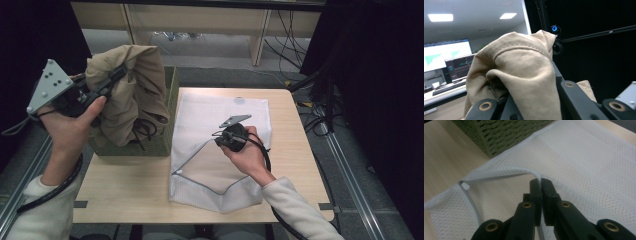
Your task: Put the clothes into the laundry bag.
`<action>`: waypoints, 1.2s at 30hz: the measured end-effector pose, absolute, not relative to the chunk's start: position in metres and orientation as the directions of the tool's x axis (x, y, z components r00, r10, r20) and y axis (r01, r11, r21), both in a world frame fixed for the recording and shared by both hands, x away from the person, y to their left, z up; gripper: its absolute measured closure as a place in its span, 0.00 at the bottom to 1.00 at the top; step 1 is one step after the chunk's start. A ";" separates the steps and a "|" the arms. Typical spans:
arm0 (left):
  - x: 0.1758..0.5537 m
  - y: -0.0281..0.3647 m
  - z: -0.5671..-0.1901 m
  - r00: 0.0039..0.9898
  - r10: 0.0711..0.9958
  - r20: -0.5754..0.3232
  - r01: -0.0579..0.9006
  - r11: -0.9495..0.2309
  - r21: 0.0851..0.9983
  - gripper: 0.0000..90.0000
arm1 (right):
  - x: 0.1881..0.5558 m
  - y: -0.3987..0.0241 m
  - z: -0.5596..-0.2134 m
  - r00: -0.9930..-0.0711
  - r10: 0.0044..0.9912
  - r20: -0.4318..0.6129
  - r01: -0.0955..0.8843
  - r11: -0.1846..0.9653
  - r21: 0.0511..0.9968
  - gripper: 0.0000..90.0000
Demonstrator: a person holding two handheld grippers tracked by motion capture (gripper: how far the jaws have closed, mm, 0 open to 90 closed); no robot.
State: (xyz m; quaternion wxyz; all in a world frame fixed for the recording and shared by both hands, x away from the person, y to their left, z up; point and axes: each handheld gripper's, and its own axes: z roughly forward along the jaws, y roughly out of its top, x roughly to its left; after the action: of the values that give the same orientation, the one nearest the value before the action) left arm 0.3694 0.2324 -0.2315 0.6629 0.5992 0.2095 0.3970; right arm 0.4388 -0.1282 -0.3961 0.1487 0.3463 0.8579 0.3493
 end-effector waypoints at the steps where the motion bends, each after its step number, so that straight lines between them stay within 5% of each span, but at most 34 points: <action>1: 0.367 0.232 -0.230 0.600 0.773 0.205 -0.281 -0.036 0.959 0.93 | 0.439 -0.128 -0.396 -0.715 0.699 -0.016 0.488 0.515 0.704 0.99; 36: 0.282 0.189 -0.209 0.842 0.474 0.258 -0.306 0.025 0.952 0.93 | 0.438 -0.129 -0.395 -0.712 0.702 0.006 0.507 0.509 0.696 0.99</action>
State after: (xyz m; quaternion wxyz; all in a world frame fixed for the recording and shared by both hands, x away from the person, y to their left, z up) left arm 0.2822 0.1885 -0.2087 0.7129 0.6423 0.0656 0.2737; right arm 0.4379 -0.1287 -0.3953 0.1397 0.3526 0.8572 0.3482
